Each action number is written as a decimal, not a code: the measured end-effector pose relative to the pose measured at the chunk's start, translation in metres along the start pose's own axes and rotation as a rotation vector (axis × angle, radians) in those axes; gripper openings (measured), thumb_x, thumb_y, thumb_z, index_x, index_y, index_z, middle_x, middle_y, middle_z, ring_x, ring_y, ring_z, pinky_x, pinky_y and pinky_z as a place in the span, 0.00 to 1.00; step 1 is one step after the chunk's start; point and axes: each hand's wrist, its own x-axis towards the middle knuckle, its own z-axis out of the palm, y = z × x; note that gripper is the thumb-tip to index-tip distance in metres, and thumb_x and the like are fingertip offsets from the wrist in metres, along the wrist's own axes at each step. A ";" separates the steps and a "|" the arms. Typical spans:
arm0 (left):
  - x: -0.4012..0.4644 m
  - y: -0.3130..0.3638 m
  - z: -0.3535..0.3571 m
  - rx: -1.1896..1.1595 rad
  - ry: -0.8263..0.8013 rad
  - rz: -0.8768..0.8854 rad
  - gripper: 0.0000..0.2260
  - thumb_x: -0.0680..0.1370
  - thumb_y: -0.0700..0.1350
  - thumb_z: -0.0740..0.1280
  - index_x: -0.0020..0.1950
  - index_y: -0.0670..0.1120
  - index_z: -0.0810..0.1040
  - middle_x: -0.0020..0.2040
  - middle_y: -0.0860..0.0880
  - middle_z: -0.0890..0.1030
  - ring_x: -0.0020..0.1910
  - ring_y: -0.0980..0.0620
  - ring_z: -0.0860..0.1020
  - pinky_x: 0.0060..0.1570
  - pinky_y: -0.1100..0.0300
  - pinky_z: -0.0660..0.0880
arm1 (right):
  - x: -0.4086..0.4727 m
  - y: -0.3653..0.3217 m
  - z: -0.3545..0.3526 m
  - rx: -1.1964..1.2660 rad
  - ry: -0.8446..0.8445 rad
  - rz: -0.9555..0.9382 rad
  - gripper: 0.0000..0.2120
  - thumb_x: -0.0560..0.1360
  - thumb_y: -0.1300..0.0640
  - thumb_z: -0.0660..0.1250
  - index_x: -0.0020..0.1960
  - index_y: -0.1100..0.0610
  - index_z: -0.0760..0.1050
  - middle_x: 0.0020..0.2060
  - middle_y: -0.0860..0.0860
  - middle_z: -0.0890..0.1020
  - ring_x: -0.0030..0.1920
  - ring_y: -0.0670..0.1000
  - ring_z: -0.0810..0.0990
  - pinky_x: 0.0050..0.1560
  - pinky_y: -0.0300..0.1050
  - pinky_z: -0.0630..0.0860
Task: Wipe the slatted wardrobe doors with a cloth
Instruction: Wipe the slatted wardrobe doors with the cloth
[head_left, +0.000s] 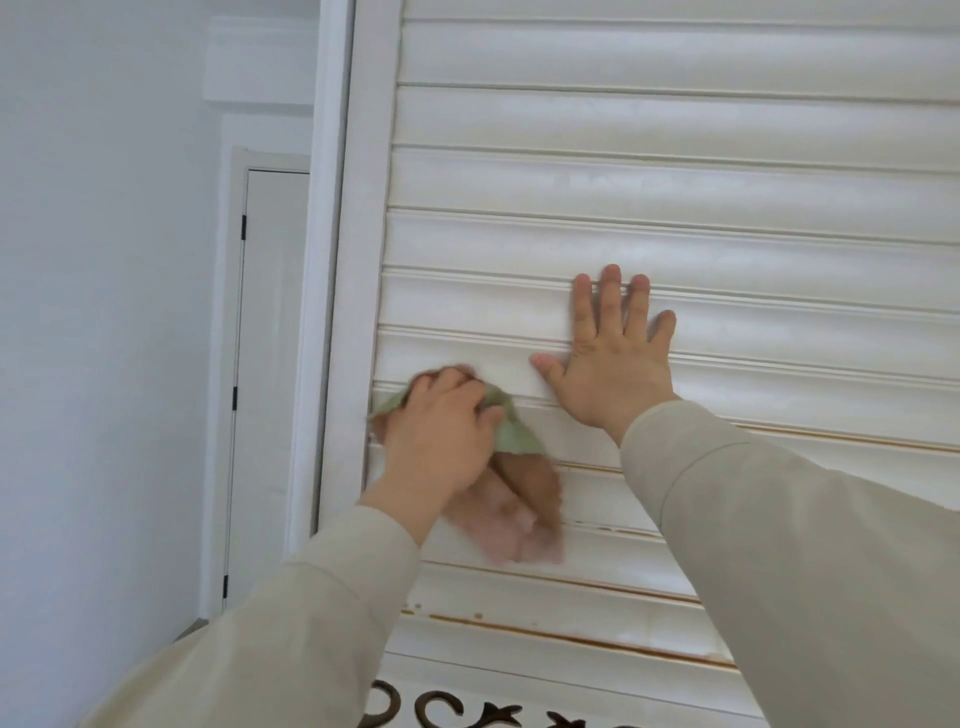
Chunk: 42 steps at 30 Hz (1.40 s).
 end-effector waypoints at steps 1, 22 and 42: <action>0.002 -0.007 -0.002 -0.010 0.002 -0.046 0.11 0.80 0.52 0.61 0.56 0.51 0.80 0.65 0.54 0.74 0.64 0.47 0.68 0.60 0.51 0.70 | 0.000 0.005 -0.001 -0.019 0.006 -0.021 0.44 0.77 0.29 0.46 0.78 0.53 0.29 0.78 0.56 0.34 0.77 0.64 0.35 0.73 0.68 0.47; -0.007 0.038 0.004 0.078 0.094 -0.004 0.08 0.76 0.50 0.65 0.52 0.53 0.81 0.56 0.51 0.78 0.55 0.43 0.74 0.53 0.49 0.71 | 0.000 0.046 -0.022 -0.022 -0.024 -0.240 0.43 0.76 0.54 0.63 0.79 0.46 0.37 0.78 0.54 0.40 0.77 0.62 0.44 0.71 0.59 0.55; -0.019 0.162 0.051 0.102 0.050 0.175 0.12 0.69 0.44 0.67 0.52 0.51 0.78 0.53 0.50 0.77 0.51 0.43 0.76 0.44 0.50 0.73 | -0.014 0.149 -0.002 0.064 0.064 -0.167 0.39 0.79 0.40 0.57 0.80 0.48 0.39 0.79 0.53 0.38 0.77 0.62 0.36 0.74 0.68 0.43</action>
